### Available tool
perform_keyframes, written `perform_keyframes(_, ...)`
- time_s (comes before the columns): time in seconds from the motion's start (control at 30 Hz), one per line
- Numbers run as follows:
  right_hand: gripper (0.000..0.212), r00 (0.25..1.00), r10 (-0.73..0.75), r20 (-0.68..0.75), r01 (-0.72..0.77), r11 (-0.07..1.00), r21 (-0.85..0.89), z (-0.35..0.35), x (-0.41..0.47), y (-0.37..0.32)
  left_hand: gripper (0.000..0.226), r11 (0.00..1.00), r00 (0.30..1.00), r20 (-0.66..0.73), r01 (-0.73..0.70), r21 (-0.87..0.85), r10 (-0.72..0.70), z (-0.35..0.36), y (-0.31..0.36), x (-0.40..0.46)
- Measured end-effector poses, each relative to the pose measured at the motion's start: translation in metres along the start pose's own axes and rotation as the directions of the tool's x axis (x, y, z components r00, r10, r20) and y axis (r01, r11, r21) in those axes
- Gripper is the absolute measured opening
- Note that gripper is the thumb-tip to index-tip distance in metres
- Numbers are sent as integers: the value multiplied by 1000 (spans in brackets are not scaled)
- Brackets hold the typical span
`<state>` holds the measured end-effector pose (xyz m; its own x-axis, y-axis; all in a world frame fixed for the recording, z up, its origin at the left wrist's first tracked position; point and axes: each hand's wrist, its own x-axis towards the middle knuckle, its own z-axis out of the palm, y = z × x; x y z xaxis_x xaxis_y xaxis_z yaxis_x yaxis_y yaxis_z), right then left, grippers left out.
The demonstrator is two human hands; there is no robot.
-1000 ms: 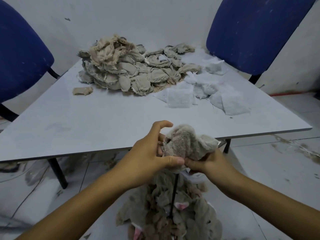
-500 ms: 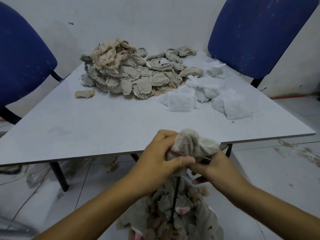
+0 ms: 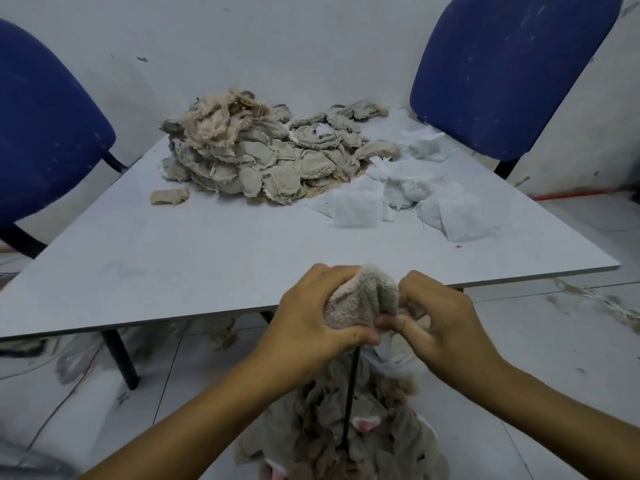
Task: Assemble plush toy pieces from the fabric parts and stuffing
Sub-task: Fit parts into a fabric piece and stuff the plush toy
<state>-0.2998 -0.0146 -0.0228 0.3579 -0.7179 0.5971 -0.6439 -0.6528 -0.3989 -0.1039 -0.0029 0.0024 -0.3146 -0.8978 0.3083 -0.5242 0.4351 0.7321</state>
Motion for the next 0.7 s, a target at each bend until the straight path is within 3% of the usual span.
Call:
perform_keyframes(0.1,31,999,-23,41,22,1000,21,-1,1,0,55,994,998,57,22,109,-28,5,-9,-7)
perform_keyframes(0.17,20,996,22,90,-33,992,125,-12,7,-3,59,987,996,81,6,163,-19,3,-10,-9)
perform_keyframes(0.23,25,996,37,75,-48,987,152,-21,12,-5,60,998,1000,24,-9,63,7,-4,-6,-5)
perform_keyframes(0.3,14,997,-74,-35,75,996,47,-24,15,-6,58,995,994,-101,-52,-90,43,-14,3,1)
perform_keyframes(0.37,4,995,-76,-71,75,997,-22,-21,15,-5,53,988,986,-147,-91,-121,73,-18,8,7)
perform_keyframes(0.53,10,988,7,156,-10,1000,14,-4,2,-2,22,996,996,76,-42,72,37,-9,6,6)
perform_keyframes(0.7,25,981,46,190,-47,999,3,-1,3,0,13,995,995,95,-28,94,19,-5,-3,2)
